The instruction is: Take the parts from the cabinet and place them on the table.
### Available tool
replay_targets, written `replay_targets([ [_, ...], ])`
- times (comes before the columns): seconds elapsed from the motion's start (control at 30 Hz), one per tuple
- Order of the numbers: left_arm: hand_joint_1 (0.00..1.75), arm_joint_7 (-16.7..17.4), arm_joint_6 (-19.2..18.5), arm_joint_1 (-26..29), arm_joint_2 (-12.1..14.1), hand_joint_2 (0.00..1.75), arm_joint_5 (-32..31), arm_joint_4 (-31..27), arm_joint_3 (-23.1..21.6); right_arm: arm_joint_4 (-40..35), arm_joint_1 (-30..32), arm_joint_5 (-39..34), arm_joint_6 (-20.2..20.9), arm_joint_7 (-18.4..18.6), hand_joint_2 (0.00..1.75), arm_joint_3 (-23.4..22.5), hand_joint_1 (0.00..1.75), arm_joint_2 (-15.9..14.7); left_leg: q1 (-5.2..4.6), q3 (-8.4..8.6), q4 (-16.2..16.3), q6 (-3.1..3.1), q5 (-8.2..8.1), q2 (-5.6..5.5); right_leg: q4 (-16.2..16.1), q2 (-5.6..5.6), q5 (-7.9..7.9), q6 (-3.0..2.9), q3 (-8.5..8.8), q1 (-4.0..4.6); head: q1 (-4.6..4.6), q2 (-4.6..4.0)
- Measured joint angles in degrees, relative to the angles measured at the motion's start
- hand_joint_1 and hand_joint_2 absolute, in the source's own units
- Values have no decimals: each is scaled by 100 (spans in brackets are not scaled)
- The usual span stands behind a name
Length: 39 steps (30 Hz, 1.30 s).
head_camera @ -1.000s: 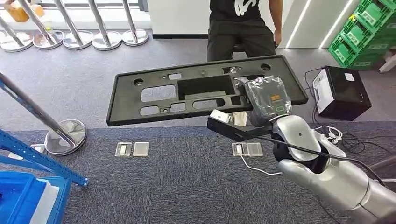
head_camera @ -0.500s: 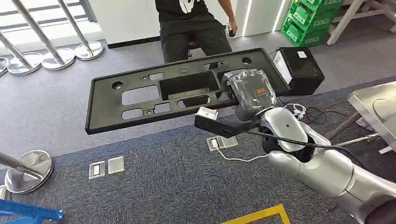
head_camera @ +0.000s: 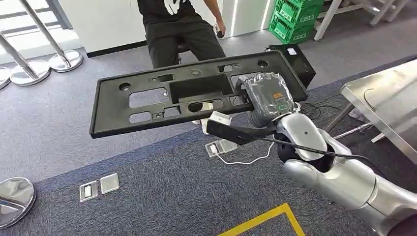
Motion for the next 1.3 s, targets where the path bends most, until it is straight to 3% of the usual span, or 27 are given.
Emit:
replay_targets([
  [0.03,0,-18,-7,1,4,175,2,0,13,0,-5,2,-2,4,175,0,175,0,-5,29,0,-22,-21,45,-510,-233,144,-34,275,30,24,2],
  [0.07,0,-28,-22,-1,15,175,17,0,26,2,-6,2,-4,4,175,0,175,2,-49,32,9,-57,-43,94,-624,-402,53,-83,321,137,37,0],
  [0.1,0,-33,-33,-1,18,175,33,0,39,4,-6,0,-4,4,175,0,175,2,-33,41,6,-80,-49,124,-643,-279,76,-115,312,135,26,0],
  [0.2,0,-35,-44,-8,20,175,39,0,57,20,-11,2,-6,11,175,0,175,2,-18,117,-18,-194,-94,286,-710,-92,86,-199,335,158,2,0],
  [0.27,0,-35,-46,-2,26,175,42,0,59,22,-33,2,-7,11,175,0,175,13,20,36,288,-219,-321,-75,-771,-5,114,-255,404,98,-30,0],
  [0.3,0,-37,-48,0,24,175,44,0,61,24,-37,2,-7,13,175,0,175,15,26,-153,697,-224,-558,-204,-768,39,117,-298,407,99,-91,2],
  [0.37,0,-35,-48,13,28,175,44,0,61,31,-21,2,-7,13,175,4,175,31,24,-637,1647,-249,-929,-306,-759,184,108,-319,406,112,-173,2],
  [0.4,0,-35,-48,20,28,175,44,0,61,33,-19,2,-7,13,175,13,175,31,24,-750,1820,-255,-905,-307,-748,268,106,-321,407,112,-192,2],
  [0.43,0,-35,-48,30,28,175,44,0,61,35,-15,2,-7,13,175,20,175,31,28,-731,1707,-254,-750,-307,-734,343,100,-321,409,107,-212,0],
  [0.5,0,-35,-50,25,28,175,46,0,63,42,-17,2,-7,13,175,24,175,35,51,-415,894,-256,-207,-383,-675,499,75,-296,409,88,-262,2],
  [0.53,0,-35,-50,27,31,175,48,2,63,46,-17,2,-7,13,175,24,175,39,75,-205,385,-256,54,-545,-637,570,48,-268,407,76,-291,2],
  [0.57,0,-37,-53,38,33,175,52,7,66,48,-20,2,-7,13,175,28,175,42,91,-151,174,-246,11,-805,-582,633,20,-230,365,109,-319,2],
  [0.7,0,-37,-61,-4,31,175,40,9,68,70,-30,0,-7,13,175,35,175,39,60,-119,81,-130,37,-594,-597,881,71,-87,287,38,-297,0],
  [0.73,0,-35,-66,-9,33,175,33,11,68,70,-23,0,-9,20,175,35,175,26,83,-80,24,-87,67,-499,-533,720,21,-79,273,28,-297,0],
  [0.77,0,-35,-66,-5,37,175,31,11,68,72,-37,0,-9,22,175,35,175,24,71,-61,-5,-60,77,-459,-354,424,-104,-54,202,70,-249,0],
  [0.8,0,-35,-66,3,39,175,33,11,68,72,-44,2,-11,22,175,35,175,24,59,-58,-9,-34,75,-393,30,259,-315,-29,13,55,-190,2],
  [0.87,0,-35,-72,17,39,175,37,15,68,77,-15,-2,-9,31,175,37,175,24,38,-60,-7,-23,65,-268,890,134,-651,0,-415,17,-149,2],
  [0.9,0,-33,-77,20,39,175,39,15,68,81,-5,-2,-9,37,175,39,175,22,34,-60,-6,-25,60,-208,1104,118,-679,5,-536,2,-125,0],
  [0.93,0,-33,-83,19,39,175,42,15,68,85,5,-7,-9,39,175,46,175,20,32,-54,-5,-29,51,-145,1048,110,-581,12,-523,-11,-105,2],
  [0.97,0,-33,-88,17,39,175,44,15,68,89,6,-9,-9,42,175,50,175,20,32,-45,-5,-40,35,-82,744,90,-385,15,-378,-18,-81,0],
  [1.03,0,-37,-107,15,39,175,44,15,68,90,-7,-9,-9,50,175,52,175,20,34,4,-4,-79,-2,35,-357,-73,113,-7,204,-16,-33,2],
  [1.07,0,-44,-120,13,39,175,46,15,68,92,-13,-9,-9,50,175,50,175,22,33,25,-10,-103,-17,82,-601,-238,16,-18,311,25,-13,0],
  [1.1,0,-46,-125,2,44,175,46,15,68,94,-23,-9,-9,55,175,52,175,20,-11,26,2,-143,-37,115,-631,-280,52,-51,307,70,-22,0],
  [1.2,0,-63,-164,-4,42,175,50,15,68,118,-47,-15,-11,59,175,63,175,20,25,105,-30,-254,-72,259,-615,-65,26,-150,304,122,-61,0],
  [1.23,0,-79,-173,-8,42,175,50,15,68,120,-50,-17,-17,59,175,63,175,22,52,119,6,-306,-122,228,-673,-11,59,-201,359,61,-70,0],
  [1.27,0,-94,-179,-5,42,175,52,15,68,120,-67,-15,-26,61,175,63,175,22,60,110,154,-314,-231,16,-687,18,61,-217,377,66,-98,2],
  [1.3,0,-114,-186,-4,42,175,52,15,68,125,-73,-13,-37,72,175,63,175,26,59,-35,461,-304,-417,-141,-685,60,57,-254,380,71,-151,0],
])
